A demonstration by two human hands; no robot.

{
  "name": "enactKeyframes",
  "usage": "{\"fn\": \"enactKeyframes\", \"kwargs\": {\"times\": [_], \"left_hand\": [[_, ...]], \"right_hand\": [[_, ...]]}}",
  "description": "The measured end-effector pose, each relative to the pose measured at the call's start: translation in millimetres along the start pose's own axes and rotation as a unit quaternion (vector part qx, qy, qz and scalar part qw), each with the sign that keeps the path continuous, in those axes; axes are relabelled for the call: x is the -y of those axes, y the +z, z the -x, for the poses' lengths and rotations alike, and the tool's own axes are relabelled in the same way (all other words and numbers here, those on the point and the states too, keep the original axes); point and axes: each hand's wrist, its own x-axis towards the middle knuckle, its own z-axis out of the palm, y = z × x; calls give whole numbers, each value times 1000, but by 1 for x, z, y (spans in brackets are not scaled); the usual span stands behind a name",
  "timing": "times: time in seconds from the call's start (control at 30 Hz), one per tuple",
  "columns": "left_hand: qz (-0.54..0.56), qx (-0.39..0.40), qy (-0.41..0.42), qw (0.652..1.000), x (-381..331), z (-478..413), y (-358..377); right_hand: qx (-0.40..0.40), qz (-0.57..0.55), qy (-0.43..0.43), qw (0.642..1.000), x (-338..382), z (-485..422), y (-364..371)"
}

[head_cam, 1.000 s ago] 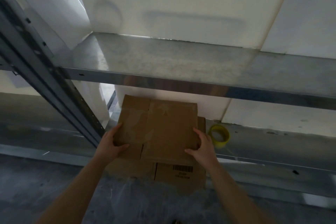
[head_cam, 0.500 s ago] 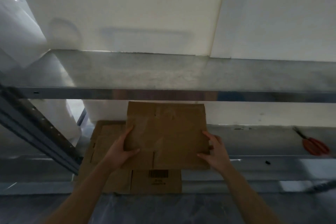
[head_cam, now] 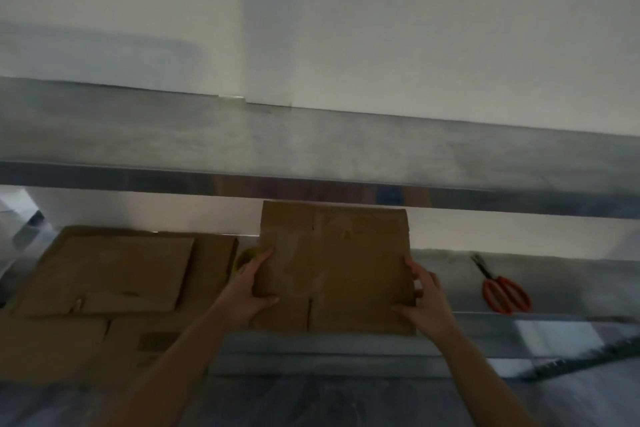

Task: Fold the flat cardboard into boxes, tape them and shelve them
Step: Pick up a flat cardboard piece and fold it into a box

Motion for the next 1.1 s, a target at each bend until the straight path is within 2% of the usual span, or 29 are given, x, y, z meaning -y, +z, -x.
{"fn": "enactKeyframes", "kwargs": {"times": [0.1,0.2,0.27,0.43,0.57,0.67,0.8,0.9,1.0,1.1], "left_hand": [[-1,-26,16,1000,-24,-8,46],[7,-50,22,998,-42,-15,80],[22,-70,15,997,-50,-19,97],[73,-78,-6,994,-64,-27,124],[163,-112,6,980,-73,-31,131],[179,-118,12,977,-84,-28,132],[110,-114,1,987,-84,-22,129],[160,-62,5,985,-86,-15,132],[177,-29,6,984,-92,-10,133],[120,-81,-27,989,-90,-6,136]], "right_hand": [[-3,-29,5,1000,-28,-16,-38],[13,-124,69,990,-50,-30,-64],[13,-144,84,986,-62,-35,-76],[-35,-126,71,989,-77,-41,-95],[-92,-119,40,988,-77,-40,-100],[-123,-105,21,987,-73,-36,-96],[-86,-150,21,985,-75,-26,-76],[-6,-224,10,975,-76,-13,-63],[23,-244,-2,969,-71,-13,-64],[21,-217,-17,976,-73,-13,-71]]}}
